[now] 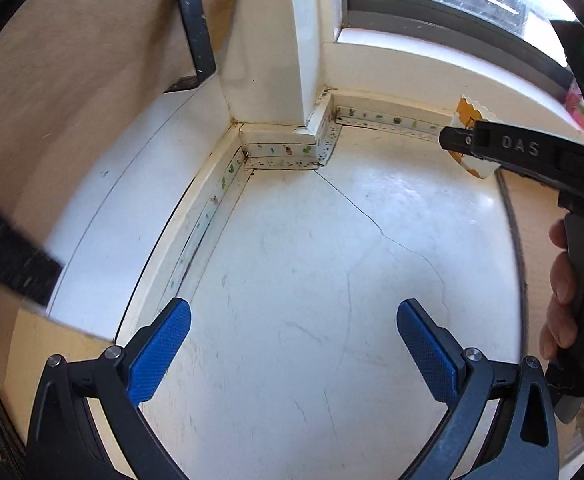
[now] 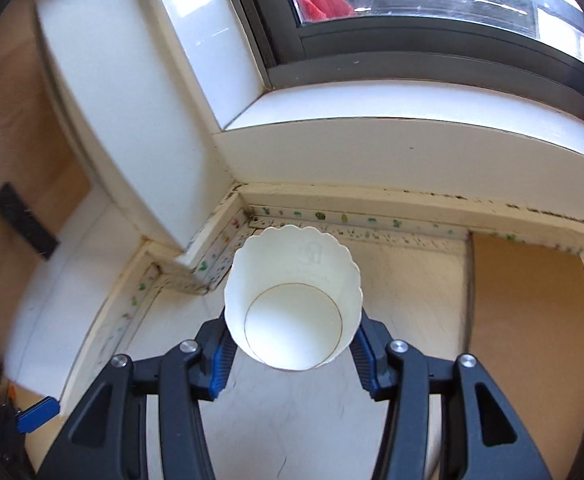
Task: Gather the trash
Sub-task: 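Carry the paper cup down into the black bin and open the right tool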
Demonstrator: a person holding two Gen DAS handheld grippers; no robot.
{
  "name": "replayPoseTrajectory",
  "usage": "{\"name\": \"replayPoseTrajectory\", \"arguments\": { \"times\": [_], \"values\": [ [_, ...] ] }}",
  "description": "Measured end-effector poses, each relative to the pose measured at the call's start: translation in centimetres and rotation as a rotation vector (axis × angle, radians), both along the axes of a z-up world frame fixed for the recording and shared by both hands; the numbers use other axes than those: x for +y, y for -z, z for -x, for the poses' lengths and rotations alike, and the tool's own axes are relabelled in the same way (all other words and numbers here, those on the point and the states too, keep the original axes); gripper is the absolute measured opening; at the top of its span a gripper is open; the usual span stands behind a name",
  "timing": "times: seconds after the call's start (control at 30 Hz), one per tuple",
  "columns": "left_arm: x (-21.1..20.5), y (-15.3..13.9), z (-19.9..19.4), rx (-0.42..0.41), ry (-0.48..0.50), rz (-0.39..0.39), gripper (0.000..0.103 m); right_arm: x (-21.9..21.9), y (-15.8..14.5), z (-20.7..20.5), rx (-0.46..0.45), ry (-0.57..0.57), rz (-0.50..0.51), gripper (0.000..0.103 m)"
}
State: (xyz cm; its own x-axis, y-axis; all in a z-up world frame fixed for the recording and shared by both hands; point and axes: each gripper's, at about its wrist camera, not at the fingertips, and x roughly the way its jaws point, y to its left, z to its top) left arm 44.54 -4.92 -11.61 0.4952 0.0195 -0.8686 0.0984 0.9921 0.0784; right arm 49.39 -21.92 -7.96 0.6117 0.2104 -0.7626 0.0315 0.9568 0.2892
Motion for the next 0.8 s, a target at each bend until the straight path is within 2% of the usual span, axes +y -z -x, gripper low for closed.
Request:
{"name": "replayPoseTrajectory", "arguments": {
  "times": [0.2, 0.47, 0.7, 0.8],
  "values": [
    [1.1, -2.8, 5.0, -0.034, 0.065, 0.066, 0.102, 0.6, -3.1, 7.4, -0.014, 0.031, 0.002, 0.050],
    [3.0, -6.1, 14.4, -0.093, 0.175, 0.113, 0.102, 4.3, -6.8, 19.6, -0.030, 0.067, 0.005, 0.050],
    [5.9, -6.7, 22.1, -0.080, 0.189, 0.177, 0.102, 8.6, -6.4, 29.1, 0.015, 0.053, 0.010, 0.050],
    [6.6, -6.0, 24.9, -0.062, 0.193, 0.170, 0.102, 9.3, -6.2, 32.2, 0.043, 0.048, -0.001, 0.050]
  ]
}}
